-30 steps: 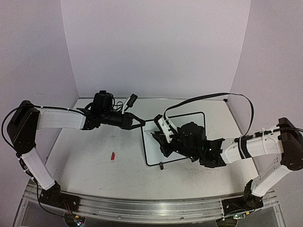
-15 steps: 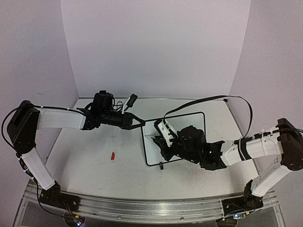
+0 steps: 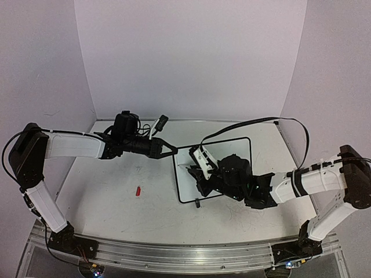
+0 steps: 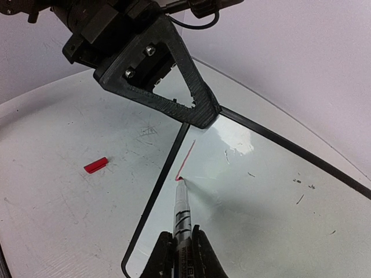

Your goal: Write a sentence on the whiteboard

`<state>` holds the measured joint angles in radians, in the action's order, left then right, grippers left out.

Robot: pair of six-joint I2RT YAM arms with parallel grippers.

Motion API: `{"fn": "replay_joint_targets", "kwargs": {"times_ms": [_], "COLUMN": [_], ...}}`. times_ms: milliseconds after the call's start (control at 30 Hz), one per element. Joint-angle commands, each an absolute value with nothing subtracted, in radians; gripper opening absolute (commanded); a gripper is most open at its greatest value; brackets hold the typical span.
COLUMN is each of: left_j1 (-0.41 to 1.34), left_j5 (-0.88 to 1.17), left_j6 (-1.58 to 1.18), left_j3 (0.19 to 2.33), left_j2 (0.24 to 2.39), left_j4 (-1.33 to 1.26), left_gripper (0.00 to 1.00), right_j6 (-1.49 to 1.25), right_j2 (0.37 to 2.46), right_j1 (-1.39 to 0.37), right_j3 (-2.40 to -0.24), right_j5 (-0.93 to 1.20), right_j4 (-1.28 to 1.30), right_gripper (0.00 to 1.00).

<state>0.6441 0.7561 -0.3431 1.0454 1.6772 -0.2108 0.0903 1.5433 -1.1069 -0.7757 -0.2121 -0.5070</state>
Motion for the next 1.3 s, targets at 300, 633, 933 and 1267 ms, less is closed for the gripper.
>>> {"fn": "replay_joint_targets", "kwargs": {"times_ms": [300, 633, 933, 1267], "left_j1": [0.643, 0.642, 0.642, 0.642], "left_j5": [0.78, 0.781, 0.78, 0.777], "left_j6": [-0.348, -0.348, -0.347, -0.345], "left_j3": [1.063, 1.064, 1.063, 1.062], "left_j2": [1.654, 1.654, 1.65, 1.649], "left_j4": [-0.242, -0.242, -0.243, -0.242], "left_gripper": [0.1, 0.1, 0.1, 0.09], "right_j6": [0.108, 0.114, 0.104, 0.078], "right_j2": [1.561, 1.566, 1.565, 1.548], "right_j1": [-1.103, -1.101, -1.101, -1.102], "right_j3": [-0.822, -0.834, -0.826, -0.798], "right_j5": [-0.321, -0.348, -0.331, -0.31], "right_j4": [-0.553, -0.564, -0.556, -0.529], "right_gripper": [0.0, 0.0, 0.0, 0.0]}}
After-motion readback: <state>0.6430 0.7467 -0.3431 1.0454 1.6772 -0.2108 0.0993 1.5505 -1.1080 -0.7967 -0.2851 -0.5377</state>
